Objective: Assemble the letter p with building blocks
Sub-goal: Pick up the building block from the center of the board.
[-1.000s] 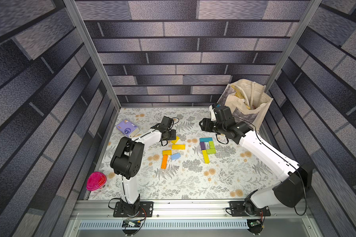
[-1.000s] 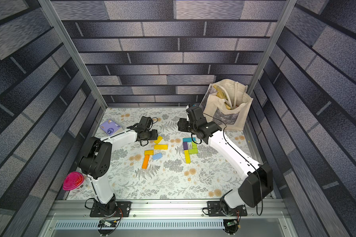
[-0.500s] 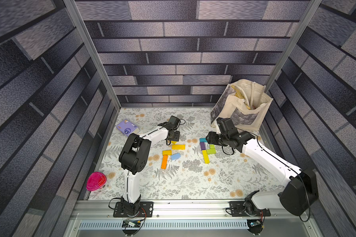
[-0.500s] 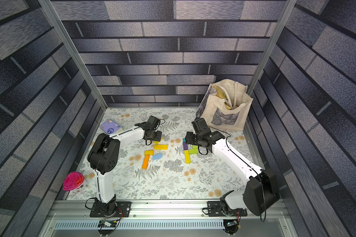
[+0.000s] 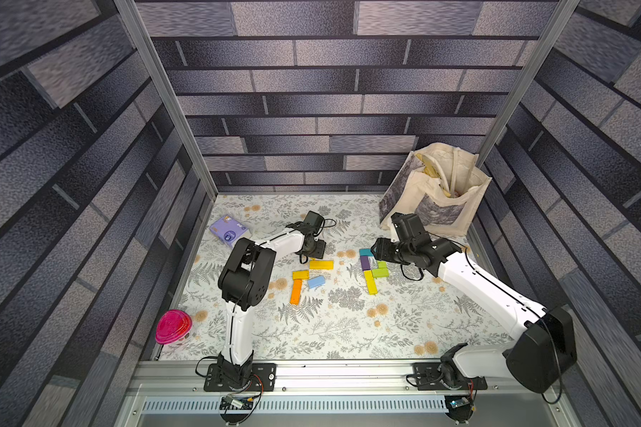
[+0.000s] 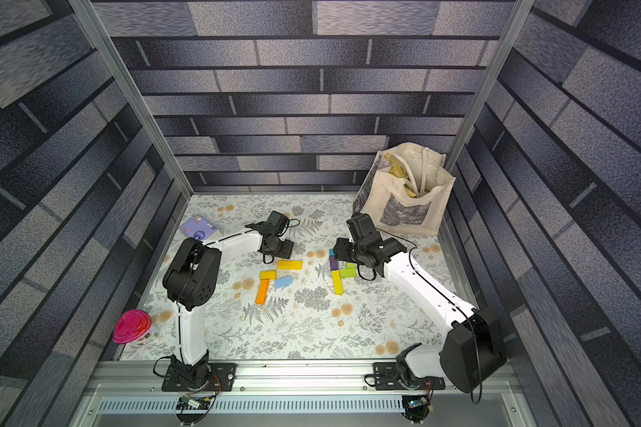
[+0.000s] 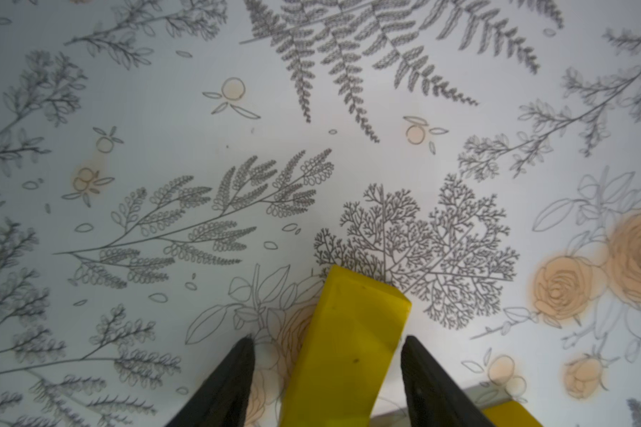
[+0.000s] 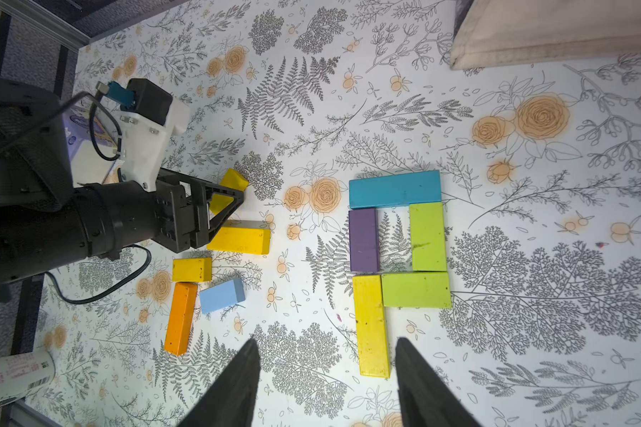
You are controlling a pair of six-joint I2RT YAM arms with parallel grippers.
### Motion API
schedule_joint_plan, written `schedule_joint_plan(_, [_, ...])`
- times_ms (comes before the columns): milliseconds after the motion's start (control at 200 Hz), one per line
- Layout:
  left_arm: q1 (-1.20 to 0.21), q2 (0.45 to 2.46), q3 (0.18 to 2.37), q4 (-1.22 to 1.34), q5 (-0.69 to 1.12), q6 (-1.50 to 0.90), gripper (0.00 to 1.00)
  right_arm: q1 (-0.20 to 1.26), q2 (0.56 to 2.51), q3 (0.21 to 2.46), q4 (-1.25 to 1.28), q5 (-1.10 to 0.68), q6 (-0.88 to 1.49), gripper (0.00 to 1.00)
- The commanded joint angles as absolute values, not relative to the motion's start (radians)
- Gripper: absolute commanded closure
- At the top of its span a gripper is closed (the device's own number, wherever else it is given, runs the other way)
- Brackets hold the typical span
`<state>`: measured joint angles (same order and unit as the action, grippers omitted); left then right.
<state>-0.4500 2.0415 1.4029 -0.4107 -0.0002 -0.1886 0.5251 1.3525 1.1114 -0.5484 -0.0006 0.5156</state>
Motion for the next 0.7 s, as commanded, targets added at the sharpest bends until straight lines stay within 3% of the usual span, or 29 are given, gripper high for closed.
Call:
schedule_joint_plan(0, [-0.451,2.081,1.432,-0.474,0.014,-0.174,0.36,0.519,1.363,1.096,-0.536,-0.004,0.521,0.39])
schedule_joint_plan(125, [-0.449,2.095,1.428,-0.485,0.014,-0.184,0.45,0.518,1.369,1.091,-0.532,-0.003,0.521,0.39])
schedule_joint_plan(270, [-0.447,2.086,1.398,-0.456,0.016,-0.208,0.73,0.519,1.383,1.091,-0.526,-0.004,0.520,0.39])
schedule_joint_plan(376, [-0.442,2.074,1.394,-0.441,0.005,-0.223,0.82,0.519,1.394,1.094,-0.520,-0.011,0.521,0.39])
schedule_joint_plan(696, [-0.512,1.865,1.343,-0.465,-0.016,-0.326,0.86,0.519,1.410,1.075,-0.494,-0.023,0.535,0.39])
